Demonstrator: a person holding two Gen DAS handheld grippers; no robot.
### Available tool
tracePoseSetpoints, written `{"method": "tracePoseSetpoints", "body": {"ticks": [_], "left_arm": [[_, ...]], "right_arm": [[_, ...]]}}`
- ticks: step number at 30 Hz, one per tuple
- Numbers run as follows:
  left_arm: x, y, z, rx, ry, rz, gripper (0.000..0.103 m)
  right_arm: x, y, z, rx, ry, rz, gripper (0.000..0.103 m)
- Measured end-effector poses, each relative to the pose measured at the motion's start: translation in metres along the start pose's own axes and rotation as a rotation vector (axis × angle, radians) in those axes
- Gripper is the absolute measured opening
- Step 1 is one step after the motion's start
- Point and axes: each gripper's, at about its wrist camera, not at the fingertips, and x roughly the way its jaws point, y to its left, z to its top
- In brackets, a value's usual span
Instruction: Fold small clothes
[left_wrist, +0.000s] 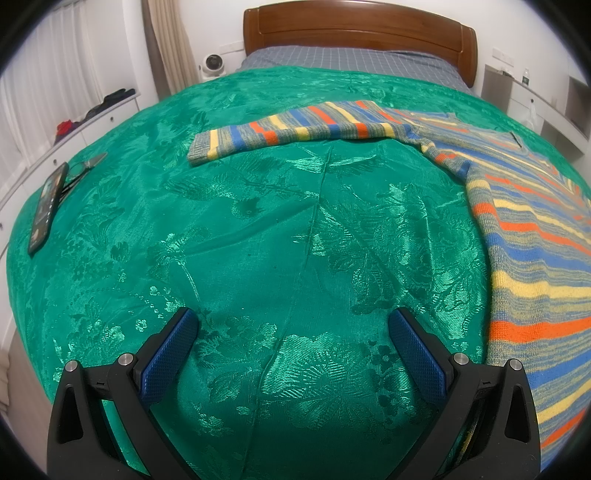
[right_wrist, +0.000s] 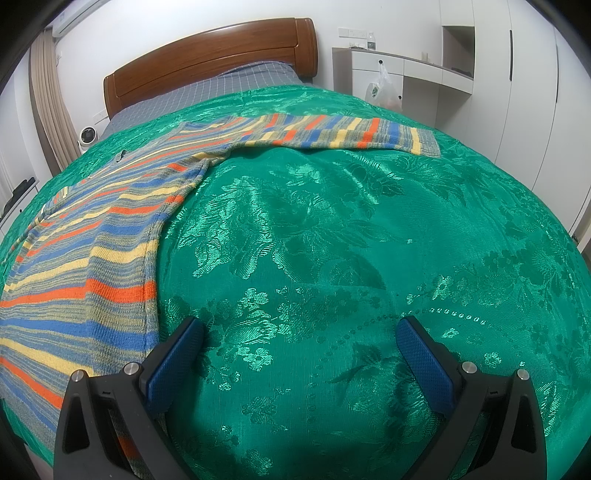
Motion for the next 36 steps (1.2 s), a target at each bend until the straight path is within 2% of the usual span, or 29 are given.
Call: {"method": "tracePoseSetpoints", "body": {"ticks": [19,22,24,27,30,34,36], "left_arm": [[-0.001,0.002,0.004,0.0,0.001,-0.004,0.103],[-0.007,0.004,0.01,0.003,0.0,-0.018,0.103],[-0.015,0.009,0.012,-0.017,-0.025,-0.04,0.103],[-0.023,0.015,0.014,-0.049,-0.067,-0.062,0.103],[-0.022,0.018,0.017,-0.06,-0.08,-0.053,0.103],[-0.016,0.016,0.016,-0.056,-0.06,-0.031,0.103],[-0.015,0.014,0.014,-0.049,-0.059,-0.02,0.103]], "right_arm": [[0.0,0.0,0.0,-0.002,-0.001,-0.001,0.103],[-0.002,0.001,0.005,-0.016,0.024,-0.007,0.103],[-0.01,-0.005,0.014,-0.001,0.041,0.039,0.102],[-0.029,-0.029,0.04,0.048,-0.01,0.137,0.102],[-0.035,-0.067,0.077,0.106,-0.041,0.179,0.102],[-0.02,-0.149,0.134,0.298,-0.071,0.19,0.102],[-0.001,-0.188,0.153,0.429,-0.045,0.217,0.094]]}}
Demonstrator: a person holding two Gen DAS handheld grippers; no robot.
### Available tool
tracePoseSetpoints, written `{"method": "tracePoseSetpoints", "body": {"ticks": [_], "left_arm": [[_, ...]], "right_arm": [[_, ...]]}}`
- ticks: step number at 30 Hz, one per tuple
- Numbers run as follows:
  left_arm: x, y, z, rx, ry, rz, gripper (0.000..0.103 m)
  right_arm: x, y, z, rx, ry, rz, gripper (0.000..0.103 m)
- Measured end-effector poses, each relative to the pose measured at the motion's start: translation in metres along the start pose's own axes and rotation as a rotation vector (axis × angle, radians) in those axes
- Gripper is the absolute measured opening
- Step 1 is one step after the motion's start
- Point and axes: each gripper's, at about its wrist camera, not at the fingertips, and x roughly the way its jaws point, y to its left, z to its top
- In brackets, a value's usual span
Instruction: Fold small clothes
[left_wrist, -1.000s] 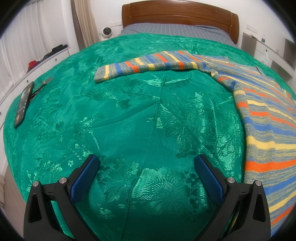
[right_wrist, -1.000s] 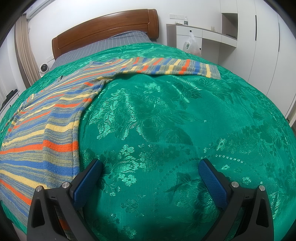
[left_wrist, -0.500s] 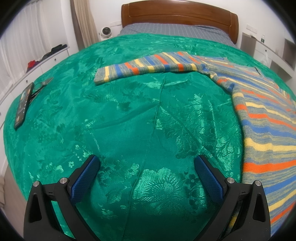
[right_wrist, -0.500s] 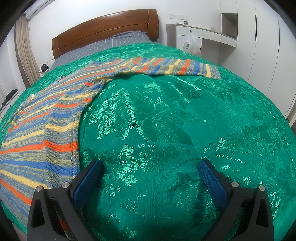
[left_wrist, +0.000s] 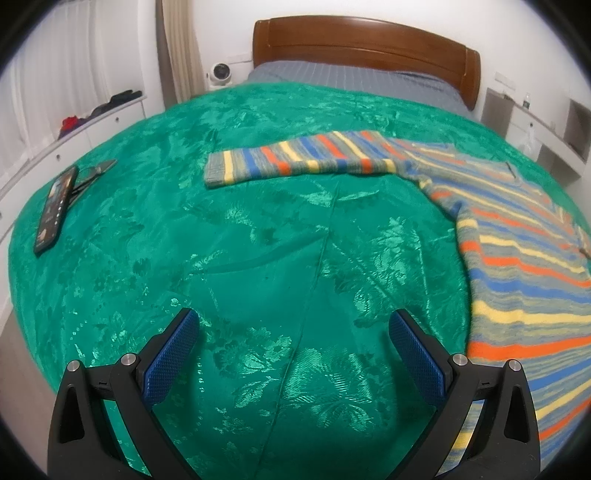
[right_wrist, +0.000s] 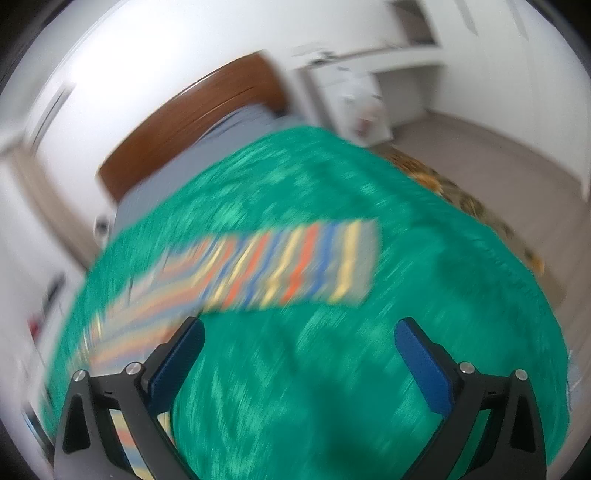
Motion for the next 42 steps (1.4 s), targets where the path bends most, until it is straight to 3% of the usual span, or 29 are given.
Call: {"method": "tracePoseSetpoints", "body": {"ticks": [3,6,13,14,15,19,22,25,30,34,37,41,42], "left_arm": [[0.003,-0.002,-0.001,0.009,0.005,0.015,0.103],[0.007,-0.004,-0.004,0.019,0.021,0.03,0.103],[0.012,-0.012,-0.008,0.052,0.027,0.051,0.103],[0.013,-0.013,-0.009,0.056,0.028,0.054,0.103],[0.013,-0.014,-0.009,0.058,0.028,0.056,0.103],[0.013,-0.015,-0.01,0.062,0.025,0.058,0.103],[0.013,-0.015,-0.01,0.058,0.026,0.054,0.103],[0.013,-0.016,-0.01,0.057,0.023,0.052,0.103],[0.014,-0.015,-0.009,0.057,0.019,0.044,0.103],[0.015,-0.012,-0.007,0.046,0.028,0.024,0.103],[0.016,-0.009,-0.006,0.036,0.035,0.009,0.103],[0.016,-0.008,-0.006,0.036,0.04,0.002,0.103],[0.016,-0.008,-0.007,0.036,0.04,0.001,0.103]], "right_arm": [[0.039,-0.045,0.037,0.221,0.093,0.068,0.077],[0.074,-0.065,0.05,0.313,0.151,0.087,0.068],[0.138,-0.063,0.056,0.261,0.306,0.054,0.046],[0.14,-0.064,0.053,0.246,0.321,0.03,0.033],[0.143,-0.064,0.058,0.228,0.333,-0.023,0.004],[0.135,-0.043,0.069,0.126,0.295,-0.19,0.001],[0.126,0.005,0.085,-0.028,0.222,-0.278,0.002],[0.109,0.079,0.1,-0.192,0.124,-0.185,0.002],[0.099,0.192,0.097,-0.34,0.111,0.009,0.002],[0.116,0.282,0.063,-0.446,0.166,0.131,0.002],[0.135,0.333,0.03,-0.531,0.203,0.162,0.002],[0.167,0.369,-0.02,-0.588,0.282,0.211,0.004],[0.175,0.373,-0.032,-0.571,0.329,0.235,0.011]]}}
